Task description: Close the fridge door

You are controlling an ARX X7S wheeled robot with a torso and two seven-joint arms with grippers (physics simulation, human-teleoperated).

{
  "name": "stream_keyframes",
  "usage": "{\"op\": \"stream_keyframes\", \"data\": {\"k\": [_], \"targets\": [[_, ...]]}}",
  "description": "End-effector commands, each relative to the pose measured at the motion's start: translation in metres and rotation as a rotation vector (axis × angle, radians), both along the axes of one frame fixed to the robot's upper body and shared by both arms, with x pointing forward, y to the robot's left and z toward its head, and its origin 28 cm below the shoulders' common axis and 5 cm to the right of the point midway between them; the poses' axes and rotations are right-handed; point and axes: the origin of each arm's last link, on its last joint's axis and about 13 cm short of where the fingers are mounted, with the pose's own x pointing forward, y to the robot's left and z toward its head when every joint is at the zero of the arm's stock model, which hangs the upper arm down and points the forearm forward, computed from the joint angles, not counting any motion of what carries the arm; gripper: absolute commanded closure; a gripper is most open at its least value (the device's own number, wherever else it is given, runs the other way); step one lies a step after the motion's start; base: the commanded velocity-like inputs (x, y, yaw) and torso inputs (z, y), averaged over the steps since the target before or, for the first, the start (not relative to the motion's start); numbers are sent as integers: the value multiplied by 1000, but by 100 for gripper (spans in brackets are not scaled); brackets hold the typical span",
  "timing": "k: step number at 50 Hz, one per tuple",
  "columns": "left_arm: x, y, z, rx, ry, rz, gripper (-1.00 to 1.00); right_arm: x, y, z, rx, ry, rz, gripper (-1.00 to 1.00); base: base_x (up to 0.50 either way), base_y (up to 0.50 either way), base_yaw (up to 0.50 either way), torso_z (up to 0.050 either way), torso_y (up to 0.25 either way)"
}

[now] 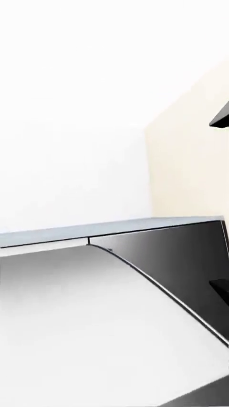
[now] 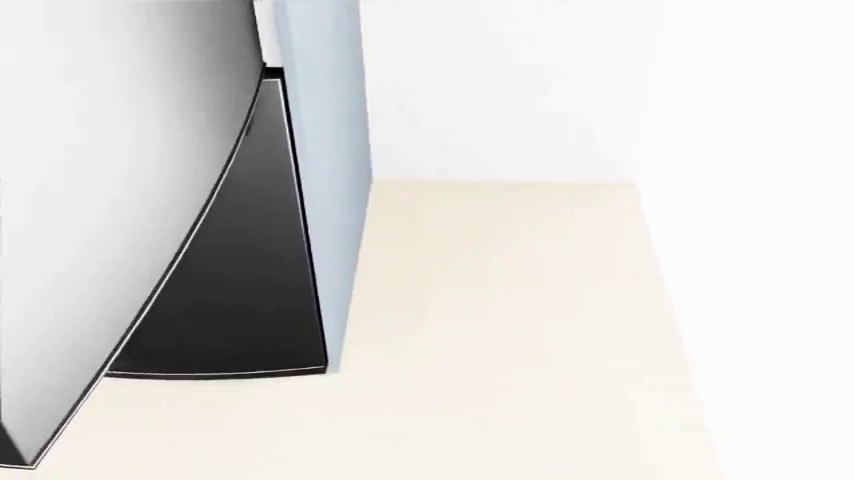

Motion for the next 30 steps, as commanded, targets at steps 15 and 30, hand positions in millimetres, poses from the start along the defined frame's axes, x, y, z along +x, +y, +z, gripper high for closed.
{"op": "stream_keyframes", "data": {"k": [15,30], "targets": [[12,3,0,-11,-11,33,-100,11,-1,-1,-30,24,6,-100,63,-234,0,0,0],[11,3,1,-9,-10,33,-100,10,0,0,-36,23,10,-100,500,-15,0,0,0]]}}
